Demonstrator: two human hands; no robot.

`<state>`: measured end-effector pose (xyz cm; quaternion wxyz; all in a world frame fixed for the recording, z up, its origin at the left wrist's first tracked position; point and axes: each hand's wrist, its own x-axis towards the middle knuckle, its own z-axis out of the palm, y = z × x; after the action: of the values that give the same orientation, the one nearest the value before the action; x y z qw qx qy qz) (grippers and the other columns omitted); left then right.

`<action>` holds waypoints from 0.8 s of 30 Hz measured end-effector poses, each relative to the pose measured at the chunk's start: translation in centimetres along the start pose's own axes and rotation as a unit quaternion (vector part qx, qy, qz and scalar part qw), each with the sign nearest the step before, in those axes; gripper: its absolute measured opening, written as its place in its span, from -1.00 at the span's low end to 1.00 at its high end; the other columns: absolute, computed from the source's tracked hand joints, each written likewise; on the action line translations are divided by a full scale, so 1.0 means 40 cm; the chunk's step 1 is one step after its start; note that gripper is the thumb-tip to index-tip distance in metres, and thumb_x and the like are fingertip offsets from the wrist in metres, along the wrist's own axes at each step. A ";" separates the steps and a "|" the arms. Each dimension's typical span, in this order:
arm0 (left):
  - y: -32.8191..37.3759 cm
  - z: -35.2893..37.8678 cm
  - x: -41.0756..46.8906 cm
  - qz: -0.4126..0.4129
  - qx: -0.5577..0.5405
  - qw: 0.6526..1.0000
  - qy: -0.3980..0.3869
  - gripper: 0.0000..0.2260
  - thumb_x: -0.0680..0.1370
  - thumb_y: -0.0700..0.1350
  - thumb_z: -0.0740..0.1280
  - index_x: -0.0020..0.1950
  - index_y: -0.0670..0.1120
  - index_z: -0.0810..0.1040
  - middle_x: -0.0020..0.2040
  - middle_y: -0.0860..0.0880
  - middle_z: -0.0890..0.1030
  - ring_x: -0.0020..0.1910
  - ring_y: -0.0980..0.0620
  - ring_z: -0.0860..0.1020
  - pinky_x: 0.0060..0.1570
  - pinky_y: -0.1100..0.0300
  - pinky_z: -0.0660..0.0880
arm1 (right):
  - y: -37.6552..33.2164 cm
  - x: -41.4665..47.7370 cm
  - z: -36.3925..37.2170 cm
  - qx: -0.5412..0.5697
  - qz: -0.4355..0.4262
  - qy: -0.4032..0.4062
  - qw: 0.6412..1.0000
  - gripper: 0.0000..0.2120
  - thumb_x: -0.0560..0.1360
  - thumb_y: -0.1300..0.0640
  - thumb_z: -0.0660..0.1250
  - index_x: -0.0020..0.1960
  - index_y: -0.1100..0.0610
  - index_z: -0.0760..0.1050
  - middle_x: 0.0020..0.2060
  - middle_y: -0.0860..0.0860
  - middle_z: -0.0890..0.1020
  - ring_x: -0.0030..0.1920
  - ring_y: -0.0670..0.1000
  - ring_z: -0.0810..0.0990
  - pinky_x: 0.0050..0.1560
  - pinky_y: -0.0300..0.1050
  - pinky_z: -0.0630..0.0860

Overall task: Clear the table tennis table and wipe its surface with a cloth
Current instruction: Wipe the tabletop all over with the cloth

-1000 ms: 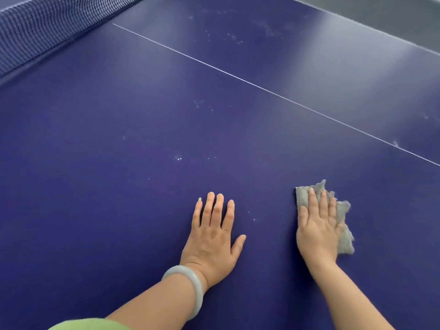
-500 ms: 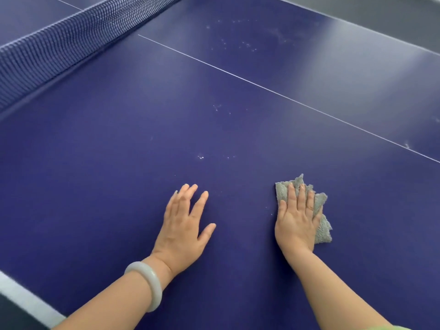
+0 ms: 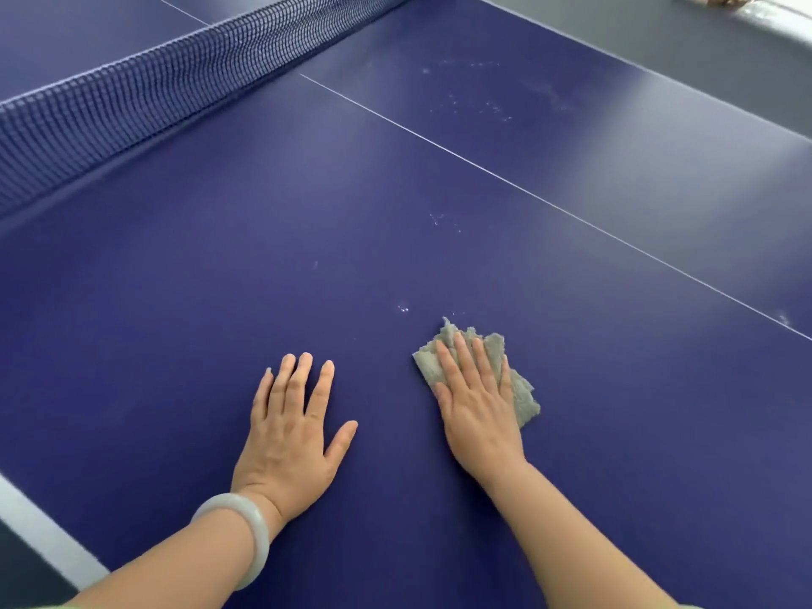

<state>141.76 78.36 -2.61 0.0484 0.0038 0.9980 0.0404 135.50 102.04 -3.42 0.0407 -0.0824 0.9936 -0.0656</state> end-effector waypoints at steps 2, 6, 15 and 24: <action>0.002 -0.003 -0.001 -0.001 0.004 1.000 -0.005 -0.32 0.57 0.26 -0.04 0.56 -0.15 0.24 0.50 -0.23 0.26 0.53 -0.22 0.19 0.48 -0.20 0.16 | 0.110 0.035 -0.022 -0.004 0.102 0.032 0.994 -0.48 0.68 0.08 -0.15 0.61 -0.01 -0.20 0.59 -0.04 -0.24 0.59 0.07 -0.24 0.54 0.23 -0.19; 0.003 -0.008 -0.001 -0.006 0.007 1.000 -0.017 -0.32 0.58 0.26 -0.06 0.57 -0.13 0.21 0.52 -0.23 0.26 0.54 -0.22 0.17 0.48 -0.20 0.18 | 0.177 0.012 -0.060 0.082 0.376 0.037 0.922 -0.47 0.68 -0.06 -0.18 0.62 -0.03 -0.14 0.61 -0.01 -0.13 0.59 0.05 -0.22 0.53 0.26 -0.21; 0.007 -0.017 -0.002 -0.011 0.009 0.999 -0.030 -0.32 0.57 0.27 -0.06 0.58 -0.11 0.17 0.54 -0.22 0.23 0.55 -0.19 0.15 0.48 -0.19 0.18 | -0.173 0.096 0.020 0.004 0.042 -0.011 0.999 -0.46 0.66 -0.10 -0.21 0.59 -0.07 -0.30 0.58 -0.04 -0.29 0.56 0.01 -0.37 0.53 0.17 -0.32; 0.003 -0.012 -0.002 -0.008 -0.004 0.999 -0.032 -0.32 0.58 0.27 -0.05 0.58 -0.11 0.15 0.55 -0.22 0.22 0.56 -0.21 0.13 0.49 -0.20 0.16 | 0.138 0.158 -0.052 0.057 0.333 0.002 0.941 -0.46 0.68 -0.09 -0.16 0.62 -0.01 -0.14 0.61 0.01 -0.14 0.59 0.07 -0.23 0.52 0.28 -0.23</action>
<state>141.80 78.42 -2.10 0.0807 -0.0031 0.9958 0.0442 128.21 106.63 -2.58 0.0631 0.2561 0.9588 -0.1053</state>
